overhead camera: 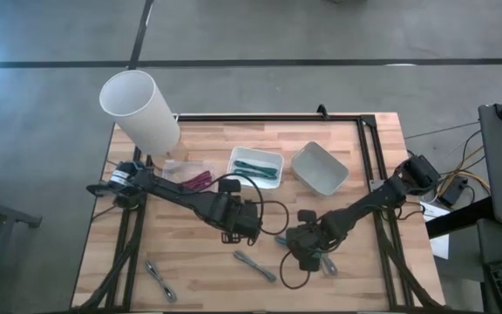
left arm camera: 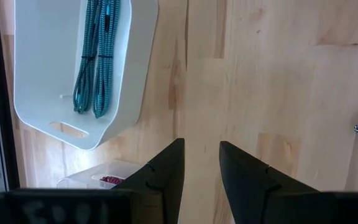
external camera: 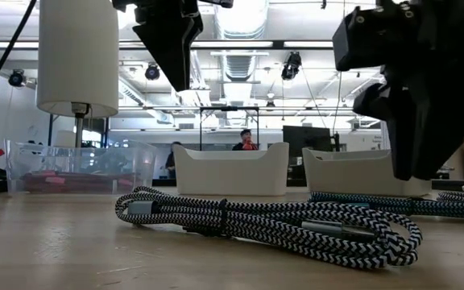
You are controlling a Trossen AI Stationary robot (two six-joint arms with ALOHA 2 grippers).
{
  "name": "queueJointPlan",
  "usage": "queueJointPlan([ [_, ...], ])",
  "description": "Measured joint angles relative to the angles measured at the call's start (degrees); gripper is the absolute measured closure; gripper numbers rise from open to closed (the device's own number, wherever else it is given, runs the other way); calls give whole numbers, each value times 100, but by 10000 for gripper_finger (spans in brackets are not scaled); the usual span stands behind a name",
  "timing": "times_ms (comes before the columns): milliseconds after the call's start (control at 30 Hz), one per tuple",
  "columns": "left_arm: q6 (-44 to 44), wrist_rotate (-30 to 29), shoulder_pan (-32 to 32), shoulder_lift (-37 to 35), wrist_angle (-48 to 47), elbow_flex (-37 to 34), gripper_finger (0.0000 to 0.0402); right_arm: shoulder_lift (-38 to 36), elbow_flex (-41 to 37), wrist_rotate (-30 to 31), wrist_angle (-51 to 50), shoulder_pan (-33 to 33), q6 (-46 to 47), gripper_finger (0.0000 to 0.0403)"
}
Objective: Pick & Place USB Port
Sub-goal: Put the blue patterned charger cable into the white bin
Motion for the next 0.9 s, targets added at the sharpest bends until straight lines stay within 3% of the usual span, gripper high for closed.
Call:
queueJointPlan([
  [233, 7, -2, -4, 0, 96, 0, 282, 258, -83, 43, 232, 20, 565, 249],
  [433, 7, -2, -17, 0, 130, 0, 282, 497, -87, 318, 205, 14, 668, 250],
  [567, 93, -2, -65, 0, 120, 0, 282, 475, -90, 282, 207, 15, 686, 281],
  [800, 214, -4, -118, 0, 87, 0, 282, 472, -90, 3, 189, -90, 437, 376],
  [900, 218, -2, -140, 0, -8, 0, 282, 419, -82, -21, 185, -103, 271, 382],
])
